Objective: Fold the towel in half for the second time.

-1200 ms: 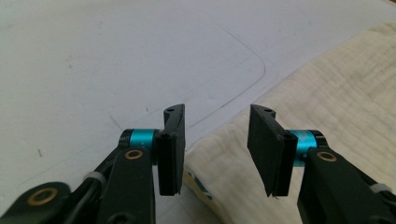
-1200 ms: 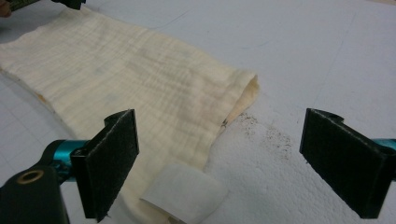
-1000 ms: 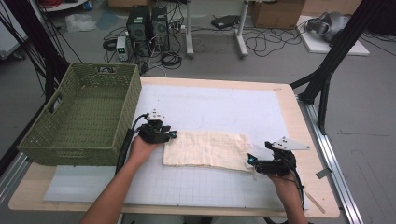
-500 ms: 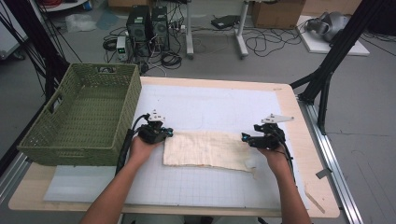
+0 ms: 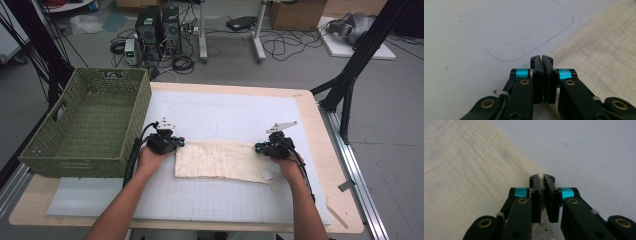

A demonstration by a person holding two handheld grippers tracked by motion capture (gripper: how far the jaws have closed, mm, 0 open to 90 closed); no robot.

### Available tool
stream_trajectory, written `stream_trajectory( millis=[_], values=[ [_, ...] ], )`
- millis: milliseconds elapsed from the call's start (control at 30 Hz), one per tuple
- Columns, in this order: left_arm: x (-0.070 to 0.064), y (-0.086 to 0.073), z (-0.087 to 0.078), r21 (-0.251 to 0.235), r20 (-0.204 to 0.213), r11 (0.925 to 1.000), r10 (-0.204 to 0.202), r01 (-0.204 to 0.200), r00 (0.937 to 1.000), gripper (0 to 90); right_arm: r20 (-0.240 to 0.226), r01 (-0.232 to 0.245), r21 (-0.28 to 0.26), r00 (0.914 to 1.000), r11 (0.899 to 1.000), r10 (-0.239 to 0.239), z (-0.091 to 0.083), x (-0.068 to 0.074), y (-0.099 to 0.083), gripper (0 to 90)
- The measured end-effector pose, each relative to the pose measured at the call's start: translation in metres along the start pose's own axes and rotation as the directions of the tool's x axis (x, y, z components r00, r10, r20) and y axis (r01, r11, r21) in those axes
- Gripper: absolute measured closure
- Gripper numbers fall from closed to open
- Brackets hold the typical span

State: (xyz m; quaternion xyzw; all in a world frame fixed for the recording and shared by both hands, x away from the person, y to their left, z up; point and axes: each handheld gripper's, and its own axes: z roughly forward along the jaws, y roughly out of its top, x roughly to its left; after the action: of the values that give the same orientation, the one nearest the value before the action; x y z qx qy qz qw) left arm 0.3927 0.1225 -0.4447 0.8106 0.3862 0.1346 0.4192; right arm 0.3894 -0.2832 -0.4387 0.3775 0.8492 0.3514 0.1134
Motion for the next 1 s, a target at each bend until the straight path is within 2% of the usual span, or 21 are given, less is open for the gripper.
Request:
stream_trajectory(
  millis=[33,100,200,333,400,567,667,767,933,1000],
  values=[
    [0.001,0.001,-0.001,-0.010,-0.006,0.9999,0.000,0.000,1.0000,87.6,0.002,-0.006,0.000,1.0000,1.000,0.006,0.000,0.000,0.000,86.5],
    [0.002,0.003,-0.005,-0.050,-0.022,0.9987,-0.010,0.009,0.9997,87.8,0.044,0.004,-0.007,0.9990,1.000,-0.003,-0.002,0.001,0.001,86.8],
    [0.003,0.006,-0.011,-0.104,-0.041,0.9941,-0.036,0.032,0.9985,87.9,0.101,0.024,-0.058,0.9947,0.998,-0.018,-0.006,0.004,0.004,86.9],
    [0.000,0.007,-0.016,-0.103,-0.035,0.9947,-0.009,0.005,0.9993,87.9,0.146,0.066,-0.086,0.9879,0.994,-0.053,-0.012,0.009,0.006,86.8],
    [-0.002,0.008,-0.019,-0.121,-0.032,0.9926,-0.009,0.005,0.9994,87.9,0.160,0.073,-0.114,0.9856,0.991,-0.055,-0.015,0.012,0.006,86.8],
    [-0.010,0.009,-0.027,-0.136,-0.017,0.9907,0.002,-0.004,0.9998,87.8,0.178,0.113,-0.123,0.9799,0.986,-0.090,-0.020,0.019,-0.001,86.7],
    [-0.015,0.000,-0.030,-0.155,-0.004,0.9877,-0.021,0.020,0.9998,87.8,0.179,0.114,-0.159,0.9802,0.981,-0.085,-0.026,0.023,-0.003,86.7],
    [-0.019,-0.008,-0.035,-0.168,0.007,0.9854,-0.025,0.026,0.9997,87.8,0.179,0.135,-0.167,0.9783,0.977,-0.104,-0.031,0.028,-0.005,86.7],
    [-0.025,-0.012,-0.045,-0.172,0.031,0.9851,-0.008,0.013,0.9995,87.7,0.167,0.150,-0.181,0.9786,0.972,-0.119,-0.038,0.038,-0.012,86.4],
    [-0.028,-0.012,-0.048,-0.187,0.043,0.9824,0.006,0.002,0.9991,87.7,0.172,0.164,-0.178,0.9760,0.970,-0.133,-0.039,0.041,-0.017,86.4]
  ],
)
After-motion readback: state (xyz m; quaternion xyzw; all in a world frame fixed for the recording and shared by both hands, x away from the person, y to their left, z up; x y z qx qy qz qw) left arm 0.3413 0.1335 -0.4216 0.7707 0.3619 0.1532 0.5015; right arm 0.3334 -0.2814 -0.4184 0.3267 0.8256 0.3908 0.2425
